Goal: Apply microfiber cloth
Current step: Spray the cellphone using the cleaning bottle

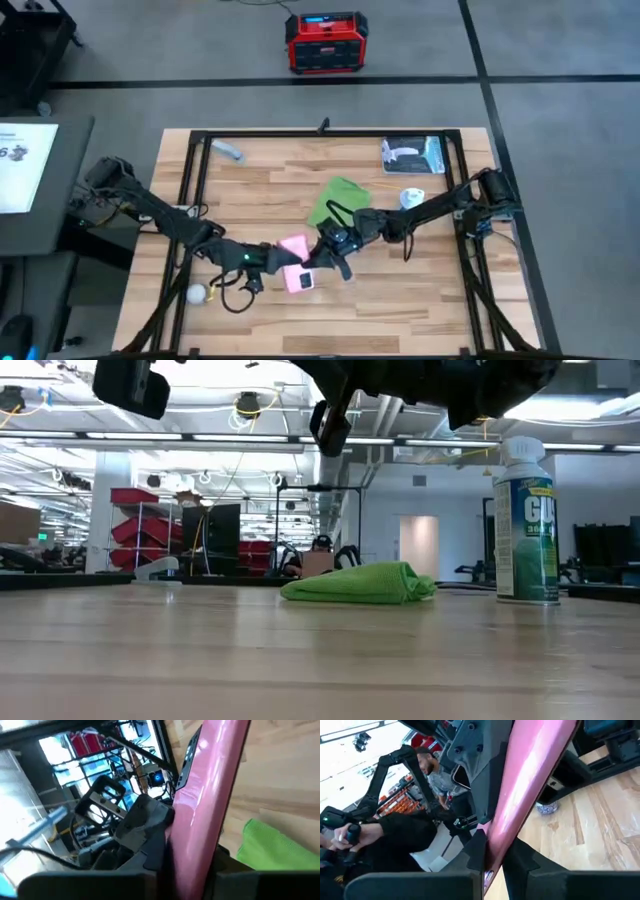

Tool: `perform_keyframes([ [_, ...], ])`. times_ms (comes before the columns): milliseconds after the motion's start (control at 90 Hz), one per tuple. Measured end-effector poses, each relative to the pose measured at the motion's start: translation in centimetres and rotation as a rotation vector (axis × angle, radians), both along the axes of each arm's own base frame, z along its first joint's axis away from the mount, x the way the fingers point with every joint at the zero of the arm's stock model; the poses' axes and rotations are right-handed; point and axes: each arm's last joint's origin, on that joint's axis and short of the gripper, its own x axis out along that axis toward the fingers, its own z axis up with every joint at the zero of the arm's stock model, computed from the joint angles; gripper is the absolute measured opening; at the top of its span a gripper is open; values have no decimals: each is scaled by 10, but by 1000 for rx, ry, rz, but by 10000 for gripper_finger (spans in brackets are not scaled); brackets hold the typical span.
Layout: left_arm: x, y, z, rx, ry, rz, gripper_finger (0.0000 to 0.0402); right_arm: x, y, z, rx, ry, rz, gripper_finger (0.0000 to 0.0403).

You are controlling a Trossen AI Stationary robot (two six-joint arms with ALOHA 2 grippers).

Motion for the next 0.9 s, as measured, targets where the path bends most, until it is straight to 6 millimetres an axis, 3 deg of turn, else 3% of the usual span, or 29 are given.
perform_keyframes([
  [278,-25,1,1,-96,13,29,41,0,-2,-2,-67,-9,16,13],
  [411,-38,1,8,-119,9,31,39,-3,1,-13,-100,46,60,6],
  [533,-38,0,5,-93,25,21,39,-1,-1,-4,-92,-13,32,5],
  [900,-34,0,2,-61,33,20,39,0,-6,-6,-63,15,-45,1],
])
